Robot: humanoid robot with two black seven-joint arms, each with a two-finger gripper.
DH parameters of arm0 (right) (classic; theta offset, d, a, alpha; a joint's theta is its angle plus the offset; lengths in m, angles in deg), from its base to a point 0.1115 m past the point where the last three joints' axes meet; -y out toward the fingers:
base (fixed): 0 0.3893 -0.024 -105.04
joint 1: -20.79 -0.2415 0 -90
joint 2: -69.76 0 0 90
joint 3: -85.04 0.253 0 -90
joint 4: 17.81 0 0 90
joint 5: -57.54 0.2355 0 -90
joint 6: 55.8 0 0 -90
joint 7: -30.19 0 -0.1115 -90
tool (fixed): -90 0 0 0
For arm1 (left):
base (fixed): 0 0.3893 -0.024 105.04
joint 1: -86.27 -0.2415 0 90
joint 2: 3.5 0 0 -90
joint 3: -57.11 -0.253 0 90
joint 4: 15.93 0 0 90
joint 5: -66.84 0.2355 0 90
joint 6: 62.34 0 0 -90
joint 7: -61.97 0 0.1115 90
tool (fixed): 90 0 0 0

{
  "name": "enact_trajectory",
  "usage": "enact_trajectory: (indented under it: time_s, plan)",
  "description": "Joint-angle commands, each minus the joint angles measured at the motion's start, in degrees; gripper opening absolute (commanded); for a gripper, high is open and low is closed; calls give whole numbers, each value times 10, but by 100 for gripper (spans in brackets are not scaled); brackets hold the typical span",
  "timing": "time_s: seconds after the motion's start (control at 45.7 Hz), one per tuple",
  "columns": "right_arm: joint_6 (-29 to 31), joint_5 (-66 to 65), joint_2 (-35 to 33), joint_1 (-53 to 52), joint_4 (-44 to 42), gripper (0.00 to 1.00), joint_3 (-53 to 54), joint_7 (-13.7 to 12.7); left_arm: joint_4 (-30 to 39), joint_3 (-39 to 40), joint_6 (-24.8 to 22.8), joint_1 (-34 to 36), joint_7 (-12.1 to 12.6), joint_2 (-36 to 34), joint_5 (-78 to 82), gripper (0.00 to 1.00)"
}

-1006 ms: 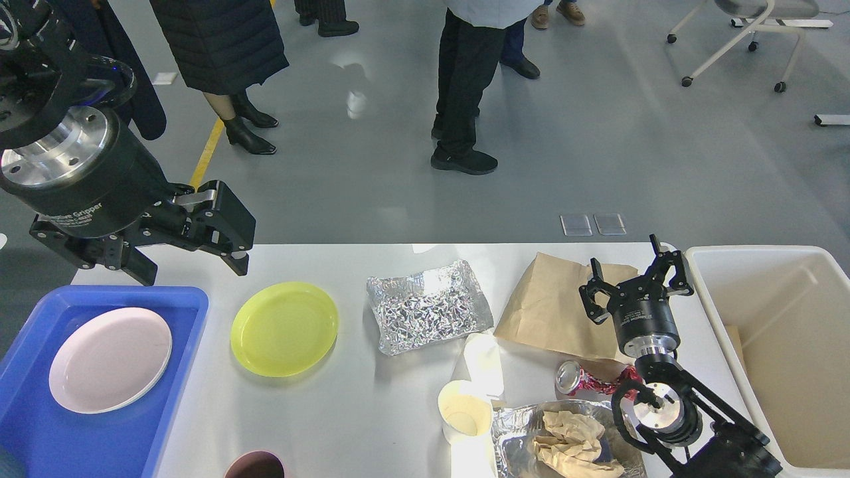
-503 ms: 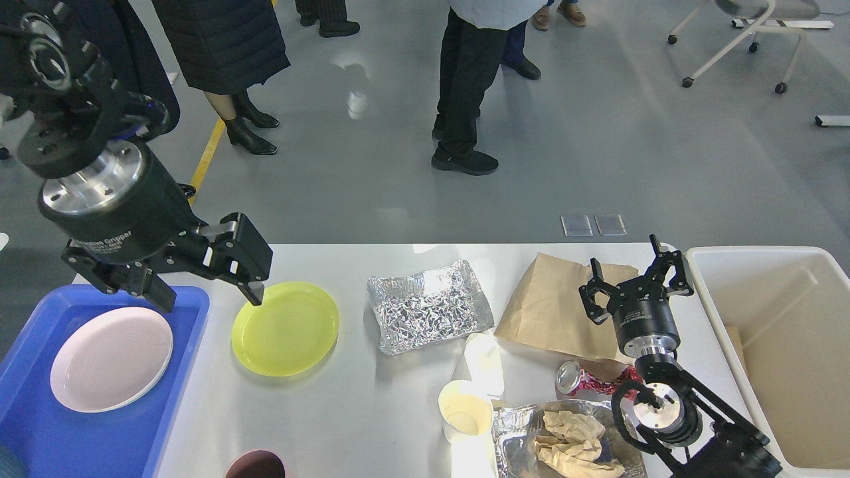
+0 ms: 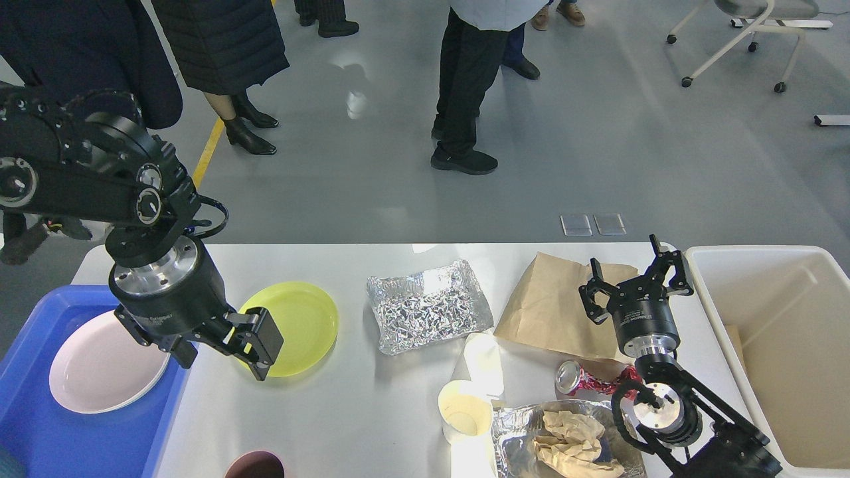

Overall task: Tidy desktop
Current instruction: 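Lower the left gripper and grasp the pink mug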

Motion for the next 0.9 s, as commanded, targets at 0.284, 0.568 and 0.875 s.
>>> enact_trajectory:
  time_s: [0.284, 0.568, 0.875]
  plan:
    - [0, 0, 0, 0, 0, 100, 0, 0, -1, 52, 132, -229, 1, -9, 204, 86]
    - [0, 0, 0, 0, 0, 100, 0, 0, -37, 55, 207, -312, 3, 3, 244, 86]
    - [0, 0, 0, 0, 0, 100, 0, 0, -77, 49, 231, -368, 3, 0, 284, 86]
